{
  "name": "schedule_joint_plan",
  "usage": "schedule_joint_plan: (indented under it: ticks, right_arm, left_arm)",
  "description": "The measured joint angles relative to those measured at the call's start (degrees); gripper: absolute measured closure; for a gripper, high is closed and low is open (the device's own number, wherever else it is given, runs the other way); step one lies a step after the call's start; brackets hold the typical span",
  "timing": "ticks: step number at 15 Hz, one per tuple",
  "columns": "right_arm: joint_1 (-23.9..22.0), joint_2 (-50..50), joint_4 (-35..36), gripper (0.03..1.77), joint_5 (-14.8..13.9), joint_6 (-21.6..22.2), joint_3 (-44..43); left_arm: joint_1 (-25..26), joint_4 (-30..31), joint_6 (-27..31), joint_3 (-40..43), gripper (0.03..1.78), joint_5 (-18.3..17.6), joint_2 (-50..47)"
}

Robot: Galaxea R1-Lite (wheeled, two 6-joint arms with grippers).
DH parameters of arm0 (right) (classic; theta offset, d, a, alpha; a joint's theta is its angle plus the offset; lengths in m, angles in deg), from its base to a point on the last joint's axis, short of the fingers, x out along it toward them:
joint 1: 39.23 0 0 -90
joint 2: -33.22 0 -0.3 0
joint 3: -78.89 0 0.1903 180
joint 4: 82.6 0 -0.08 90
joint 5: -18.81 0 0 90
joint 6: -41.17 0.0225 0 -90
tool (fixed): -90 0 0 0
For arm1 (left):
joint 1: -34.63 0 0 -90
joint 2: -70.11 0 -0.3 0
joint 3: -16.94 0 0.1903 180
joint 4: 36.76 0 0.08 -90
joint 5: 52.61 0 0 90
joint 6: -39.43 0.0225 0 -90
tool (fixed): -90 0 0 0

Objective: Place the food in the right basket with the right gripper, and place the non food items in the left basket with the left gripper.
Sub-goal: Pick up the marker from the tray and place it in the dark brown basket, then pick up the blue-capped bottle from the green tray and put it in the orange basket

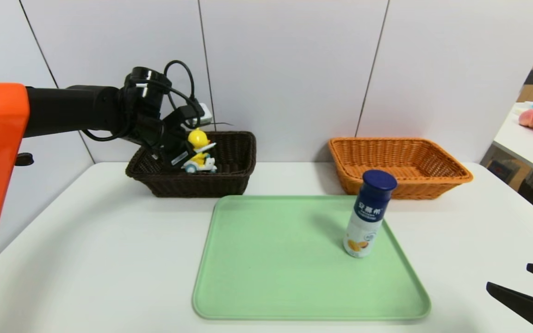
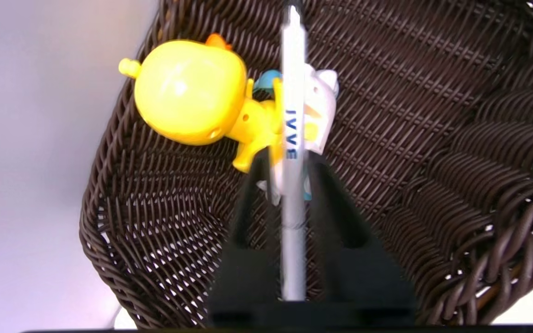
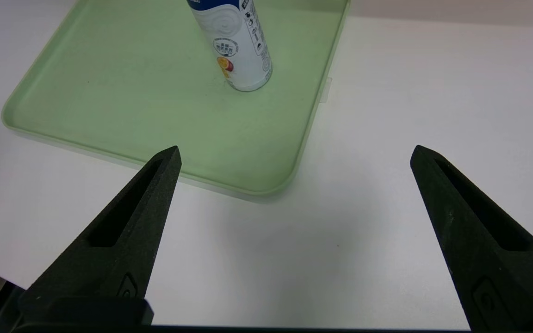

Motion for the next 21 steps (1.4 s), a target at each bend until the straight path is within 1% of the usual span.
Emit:
schedule_joint_plan:
  ticks: [2, 4, 6, 8, 9, 11, 13, 15, 17, 18, 19, 21]
  right_arm:
    - [0.0, 0.0, 0.02, 0.09, 0.05, -0.02, 0.0]
    - [0.0, 0.0, 0.02, 0.09, 0.05, 0.0, -0.02]
    - [0.0, -0.02, 0.02, 0.09, 0.0, 0.02, -0.05]
    - [0.0, -0.12, 0.0, 0.09, 0.0, 0.05, -0.1]
    - [0.0, -0.2, 0.02, 0.09, 0.0, 0.02, -0.1]
    - [0.02, -0.34, 0.02, 0.09, 0.02, -0.05, -0.1]
    - [0.18, -0.44, 0.02, 0.09, 0.13, -0.09, -0.07]
    - [0.62, -0.41, 0.07, 0.09, 0.18, -0.28, -0.05]
    - [0.88, -0.26, 0.11, 0.09, 0.6, -0.52, -0.22]
    - [0.93, -0.17, 0.18, 0.09, 1.56, -0.57, -0.38]
    - [0.96, -0.09, 0.2, 0.09, 2.52, -0.63, -0.62]
    - [0.96, 0.49, 0.3, 0.09, 3.41, -1.18, -1.05]
  left_arm:
    - [-0.05, -0.05, -1.01, -0.09, 1.13, 0.0, -0.06]
    - [-0.18, -0.07, -1.1, -0.06, 0.89, -0.02, -0.24]
    - [-0.11, -0.41, -1.4, 0.16, 0.71, -0.61, -0.91]
    - [-0.16, -1.18, -3.74, 0.49, 0.58, -1.07, -2.51]
    - [-0.4, -2.19, -6.28, 0.57, 0.52, -1.18, -3.69]
    - [-1.78, -5.51, -13.18, 0.74, 0.43, -1.22, -6.89]
    - [-4.49, -10.08, -22.56, 1.65, 0.36, -0.9, -10.91]
    - [-7.27, -11.65, -32.66, 5.6, 0.3, 0.11, -15.24]
    - [-9.56, -9.86, -41.35, 12.9, 0.26, 1.43, -19.79]
    - [-10.65, -7.49, -44.9, 17.6, 0.24, 1.84, -22.1]
    - [-11.63, -4.66, -47.48, 22.49, 0.22, 2.1, -24.26]
    - [-13.56, 3.25, -50.21, 33.76, 0.19, 2.36, -28.64]
